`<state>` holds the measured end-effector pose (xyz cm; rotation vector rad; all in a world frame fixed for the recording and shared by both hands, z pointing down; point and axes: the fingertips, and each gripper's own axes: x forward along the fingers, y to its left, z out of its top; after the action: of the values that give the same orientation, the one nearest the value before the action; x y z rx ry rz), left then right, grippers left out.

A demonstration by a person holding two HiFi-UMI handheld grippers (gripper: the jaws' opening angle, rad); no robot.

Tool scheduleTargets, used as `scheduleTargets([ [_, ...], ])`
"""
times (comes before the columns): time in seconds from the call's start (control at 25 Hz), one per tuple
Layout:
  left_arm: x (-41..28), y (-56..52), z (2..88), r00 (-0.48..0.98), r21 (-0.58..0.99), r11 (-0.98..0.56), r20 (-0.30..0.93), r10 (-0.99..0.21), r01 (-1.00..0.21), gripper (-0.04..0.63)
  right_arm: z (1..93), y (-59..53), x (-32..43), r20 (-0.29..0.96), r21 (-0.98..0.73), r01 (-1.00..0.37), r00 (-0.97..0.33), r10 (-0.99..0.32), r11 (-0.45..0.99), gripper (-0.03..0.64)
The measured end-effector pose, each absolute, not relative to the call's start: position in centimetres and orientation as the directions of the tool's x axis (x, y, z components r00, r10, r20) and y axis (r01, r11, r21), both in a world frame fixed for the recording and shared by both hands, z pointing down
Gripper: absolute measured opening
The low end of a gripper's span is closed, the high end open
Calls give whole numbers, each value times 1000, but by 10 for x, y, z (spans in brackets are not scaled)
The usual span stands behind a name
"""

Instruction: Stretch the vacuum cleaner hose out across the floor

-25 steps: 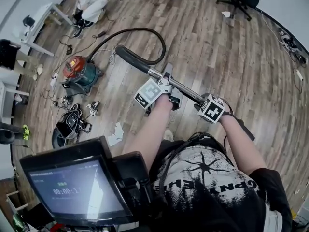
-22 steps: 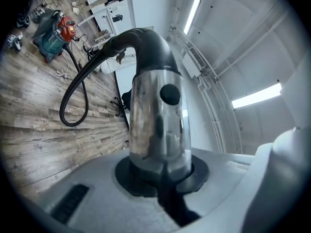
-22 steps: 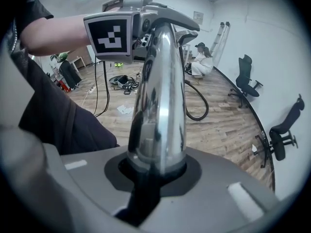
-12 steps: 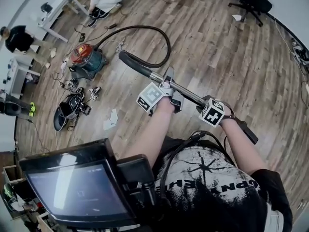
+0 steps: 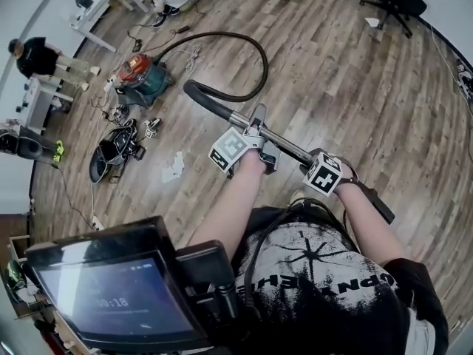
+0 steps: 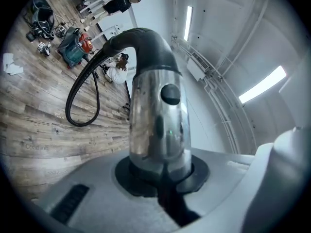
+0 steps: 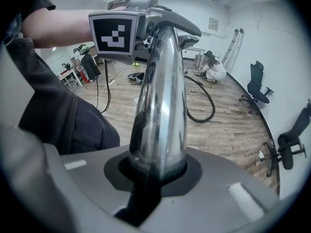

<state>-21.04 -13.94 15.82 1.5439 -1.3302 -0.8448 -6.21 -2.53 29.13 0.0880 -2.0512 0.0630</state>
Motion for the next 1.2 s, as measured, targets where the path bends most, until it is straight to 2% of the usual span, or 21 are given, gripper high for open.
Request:
scheduleTargets([
  [0.28, -206, -87, 157, 186, 927, -25, 49, -981, -375, 37, 292, 26, -58, 883, -5, -87, -467, -37, 996, 75],
  [0.48, -210, -29, 155, 172, 943, -50, 8, -985, -328, 37, 292, 81, -55, 901, 10, -72, -431, -40, 997, 75],
  [0.68, -205, 14, 168, 158, 957, -30, 16, -987, -289, 37, 295, 122, -44, 917, 11, -59, -397, -33, 998, 75],
  [1.0, -160, 39, 162, 116, 950, -12, 26, -993, -313, 37, 291, 142, 3, 909, -2, -18, -417, -6, 1000, 75],
  [1.2, -99, 44, 159, 83, 949, 3, 31, -996, -316, 37, 291, 142, 68, 909, -8, 16, -417, 14, 1000, 75],
])
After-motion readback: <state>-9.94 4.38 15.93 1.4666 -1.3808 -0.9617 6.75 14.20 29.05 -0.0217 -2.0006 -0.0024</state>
